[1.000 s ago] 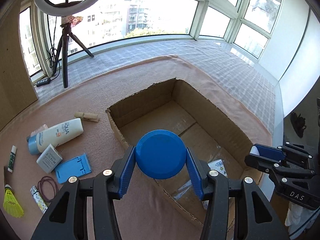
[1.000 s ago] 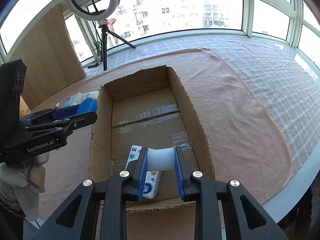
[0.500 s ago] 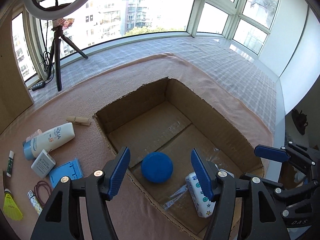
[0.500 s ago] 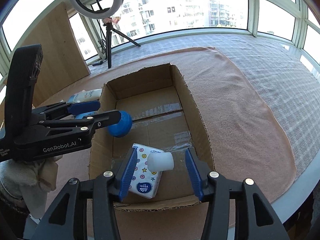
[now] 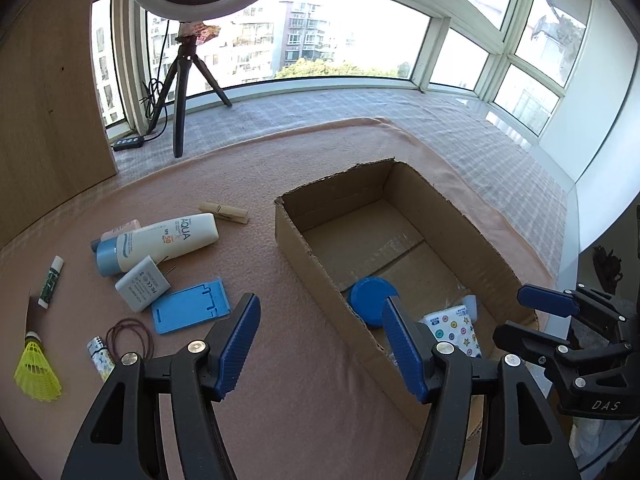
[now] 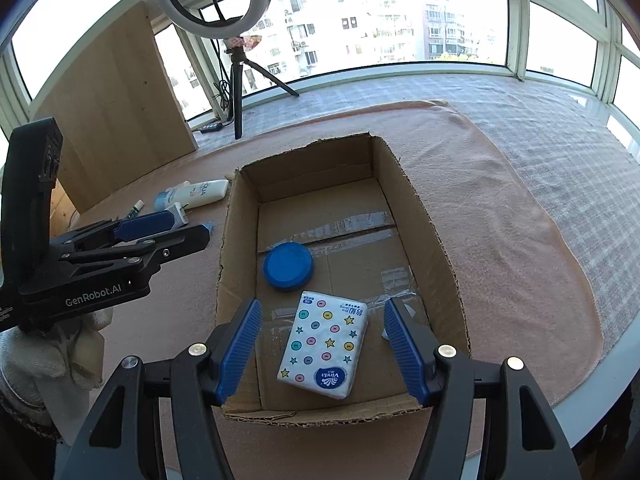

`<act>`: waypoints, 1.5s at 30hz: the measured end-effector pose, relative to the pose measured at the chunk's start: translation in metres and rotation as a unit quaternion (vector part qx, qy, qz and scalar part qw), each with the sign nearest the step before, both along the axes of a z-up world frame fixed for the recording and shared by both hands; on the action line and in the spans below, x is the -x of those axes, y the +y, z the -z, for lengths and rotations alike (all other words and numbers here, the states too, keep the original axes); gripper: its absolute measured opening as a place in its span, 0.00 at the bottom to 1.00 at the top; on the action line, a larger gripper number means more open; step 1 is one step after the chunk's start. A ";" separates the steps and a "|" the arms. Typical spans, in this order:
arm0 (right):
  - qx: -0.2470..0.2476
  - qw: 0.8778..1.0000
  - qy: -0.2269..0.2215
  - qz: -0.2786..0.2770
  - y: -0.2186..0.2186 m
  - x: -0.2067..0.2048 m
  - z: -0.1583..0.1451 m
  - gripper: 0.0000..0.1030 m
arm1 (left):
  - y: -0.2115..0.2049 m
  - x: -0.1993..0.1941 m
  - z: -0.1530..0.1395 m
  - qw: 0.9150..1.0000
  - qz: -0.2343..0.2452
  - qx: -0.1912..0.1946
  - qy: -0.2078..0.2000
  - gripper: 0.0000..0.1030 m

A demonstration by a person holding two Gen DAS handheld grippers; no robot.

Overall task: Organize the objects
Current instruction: 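Move both tools back toward the yellow shuttlecock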

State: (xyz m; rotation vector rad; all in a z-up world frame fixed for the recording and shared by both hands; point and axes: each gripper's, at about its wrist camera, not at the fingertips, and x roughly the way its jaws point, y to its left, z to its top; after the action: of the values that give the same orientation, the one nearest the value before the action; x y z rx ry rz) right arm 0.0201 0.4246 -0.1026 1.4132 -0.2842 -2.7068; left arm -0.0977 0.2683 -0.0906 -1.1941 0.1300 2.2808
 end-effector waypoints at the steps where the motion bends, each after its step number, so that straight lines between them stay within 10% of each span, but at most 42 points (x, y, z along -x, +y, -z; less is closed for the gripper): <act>1: 0.001 1.000 0.000 -0.002 -0.003 0.001 0.000 0.58 | -0.009 -0.002 0.000 1.000 -0.007 0.001 0.000 0.65; 27: 0.003 0.982 0.003 -0.188 -0.203 0.056 0.003 0.58 | -0.267 -0.026 0.031 0.972 -0.231 0.029 -0.037 0.65; 45: 0.006 0.960 -0.039 -0.276 -0.330 0.113 0.049 0.36 | -0.313 0.020 0.061 0.968 -0.242 0.022 -0.058 0.47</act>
State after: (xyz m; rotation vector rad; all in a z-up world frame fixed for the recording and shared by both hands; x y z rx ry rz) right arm -0.0927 0.0946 -0.1520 1.3483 0.0851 -2.1955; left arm -0.1177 -0.0447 -0.1519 -1.5120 -0.1768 2.6184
